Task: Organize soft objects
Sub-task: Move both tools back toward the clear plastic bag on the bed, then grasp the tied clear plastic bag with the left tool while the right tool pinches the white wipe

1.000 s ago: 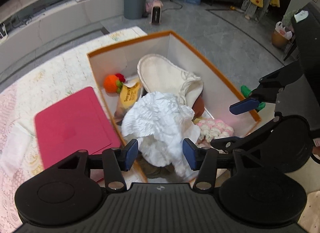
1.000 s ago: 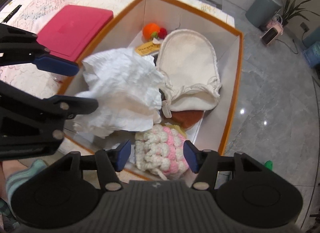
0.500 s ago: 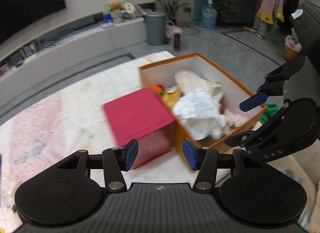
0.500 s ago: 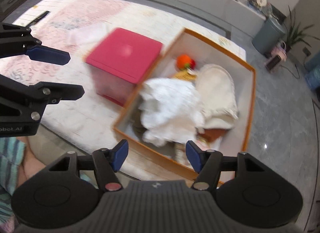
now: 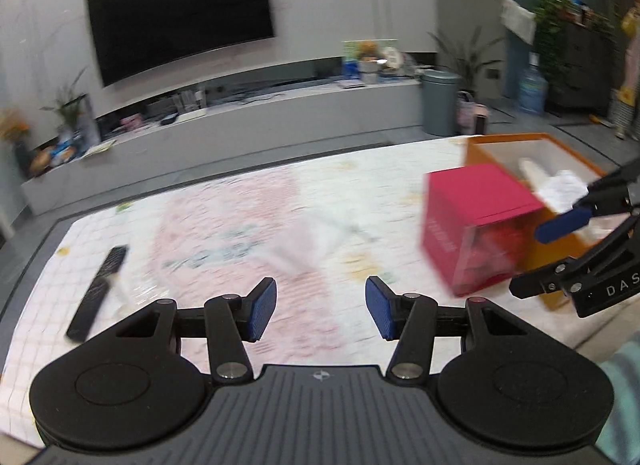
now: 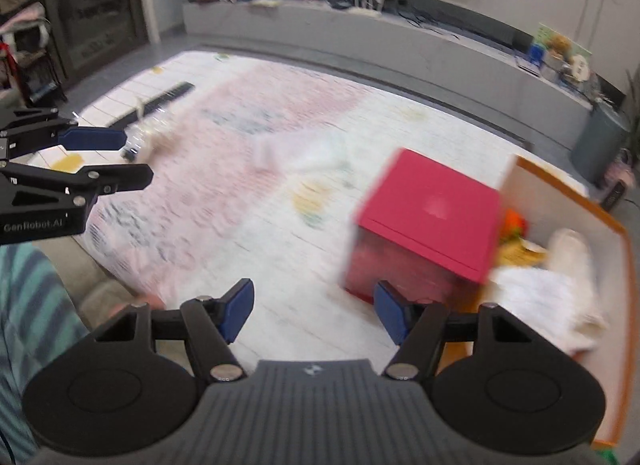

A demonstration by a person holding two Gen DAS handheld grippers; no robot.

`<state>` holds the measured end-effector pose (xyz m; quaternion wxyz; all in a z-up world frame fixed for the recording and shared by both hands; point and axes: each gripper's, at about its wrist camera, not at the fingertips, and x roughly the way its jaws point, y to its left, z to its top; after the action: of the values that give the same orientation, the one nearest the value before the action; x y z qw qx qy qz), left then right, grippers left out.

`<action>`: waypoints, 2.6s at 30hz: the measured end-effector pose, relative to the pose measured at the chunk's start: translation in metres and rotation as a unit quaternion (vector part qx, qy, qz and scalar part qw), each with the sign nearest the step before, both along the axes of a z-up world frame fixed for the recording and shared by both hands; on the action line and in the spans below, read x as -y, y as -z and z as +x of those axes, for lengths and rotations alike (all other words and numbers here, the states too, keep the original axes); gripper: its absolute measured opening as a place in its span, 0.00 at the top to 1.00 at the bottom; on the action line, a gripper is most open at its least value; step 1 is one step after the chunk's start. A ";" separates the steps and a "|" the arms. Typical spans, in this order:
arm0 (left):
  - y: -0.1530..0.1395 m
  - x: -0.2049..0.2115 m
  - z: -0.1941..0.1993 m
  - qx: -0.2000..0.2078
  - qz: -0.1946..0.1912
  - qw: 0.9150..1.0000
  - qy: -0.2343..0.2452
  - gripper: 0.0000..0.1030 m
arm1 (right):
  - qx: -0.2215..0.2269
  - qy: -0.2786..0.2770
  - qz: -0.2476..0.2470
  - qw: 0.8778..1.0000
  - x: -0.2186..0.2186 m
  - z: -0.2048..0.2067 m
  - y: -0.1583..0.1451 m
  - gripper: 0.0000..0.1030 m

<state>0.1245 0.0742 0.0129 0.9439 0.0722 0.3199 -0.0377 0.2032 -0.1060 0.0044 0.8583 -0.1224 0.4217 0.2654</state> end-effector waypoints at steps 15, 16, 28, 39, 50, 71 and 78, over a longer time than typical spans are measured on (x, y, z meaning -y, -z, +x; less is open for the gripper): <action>0.040 -0.142 0.006 0.001 0.011 0.997 -0.082 0.16 | -0.004 0.007 0.066 0.998 -0.100 0.050 0.079 0.15; 0.046 -0.146 0.010 -0.003 0.019 0.996 -0.082 0.16 | -0.006 0.010 0.064 0.998 -0.106 0.056 0.084 0.15; 0.088 -0.173 0.078 -0.013 0.001 0.994 -0.112 0.14 | 0.033 0.023 0.060 0.997 -0.151 0.110 0.128 0.07; 0.118 -0.183 0.102 -0.014 0.005 0.991 -0.134 0.14 | 0.054 0.024 0.056 0.997 -0.183 0.169 0.150 0.07; 0.121 -0.176 0.101 0.003 0.047 0.990 -0.133 0.35 | 0.057 0.020 0.037 0.997 -0.192 0.183 0.161 0.48; 0.069 -0.176 0.065 0.038 0.009 0.986 -0.161 0.47 | 0.067 -0.025 0.041 0.997 -0.179 0.142 0.119 0.98; 0.034 -0.148 0.048 0.053 0.015 0.991 -0.124 0.47 | 0.052 -0.018 0.062 0.997 -0.150 0.115 0.096 0.98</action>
<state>0.1721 0.2219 -0.0210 0.9557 0.0482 0.2764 0.0886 0.3177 0.0438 -0.0913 0.8801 -0.0904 0.3573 0.2992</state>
